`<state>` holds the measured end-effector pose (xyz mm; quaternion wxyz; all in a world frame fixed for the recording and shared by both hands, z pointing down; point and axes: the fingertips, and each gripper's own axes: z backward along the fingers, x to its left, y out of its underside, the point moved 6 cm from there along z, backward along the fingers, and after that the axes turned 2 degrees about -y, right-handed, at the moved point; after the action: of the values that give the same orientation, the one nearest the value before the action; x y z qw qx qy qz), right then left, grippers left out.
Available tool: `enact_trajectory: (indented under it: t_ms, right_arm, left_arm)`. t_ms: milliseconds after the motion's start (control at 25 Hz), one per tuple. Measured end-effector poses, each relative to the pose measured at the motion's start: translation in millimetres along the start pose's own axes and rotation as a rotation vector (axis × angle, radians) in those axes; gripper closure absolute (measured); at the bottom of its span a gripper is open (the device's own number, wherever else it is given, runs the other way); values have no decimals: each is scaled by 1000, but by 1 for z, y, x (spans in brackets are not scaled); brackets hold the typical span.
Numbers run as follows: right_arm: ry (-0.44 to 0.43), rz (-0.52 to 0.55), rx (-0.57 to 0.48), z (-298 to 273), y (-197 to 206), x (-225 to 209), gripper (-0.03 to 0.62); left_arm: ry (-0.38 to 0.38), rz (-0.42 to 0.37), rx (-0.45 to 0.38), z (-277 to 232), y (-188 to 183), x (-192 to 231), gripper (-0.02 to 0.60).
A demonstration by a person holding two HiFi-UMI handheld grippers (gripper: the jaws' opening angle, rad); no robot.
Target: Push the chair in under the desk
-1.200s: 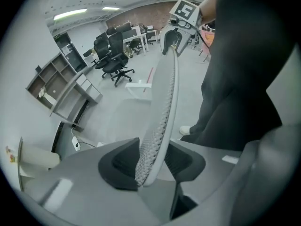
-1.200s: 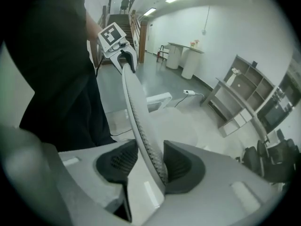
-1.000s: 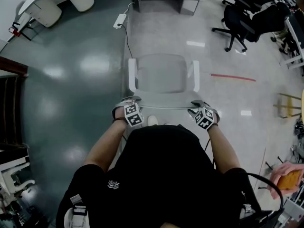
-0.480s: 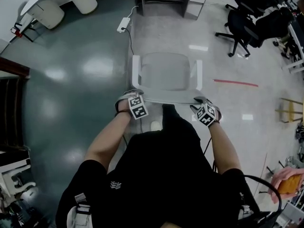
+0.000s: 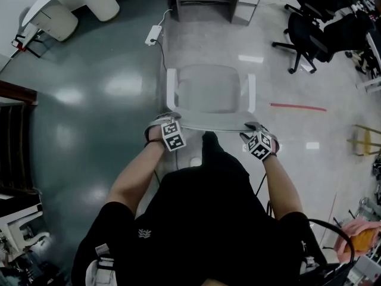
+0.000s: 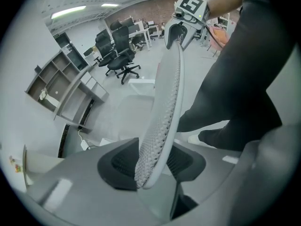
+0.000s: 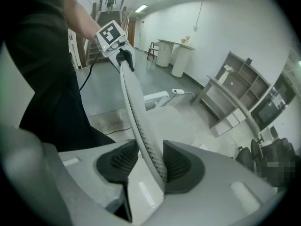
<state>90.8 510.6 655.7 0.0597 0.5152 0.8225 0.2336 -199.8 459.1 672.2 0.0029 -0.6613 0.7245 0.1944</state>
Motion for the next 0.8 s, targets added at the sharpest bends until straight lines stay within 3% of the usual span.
enact_trajectory:
  t_ms: [360, 800]
  right_arm:
    - [-7, 1, 4, -14, 1, -79, 428]
    - [-3, 7, -12, -29, -7, -160, 427]
  left_arm:
    - [-4, 36, 4, -30, -35, 68, 407]
    - [44, 56, 36, -57, -62, 143, 407]
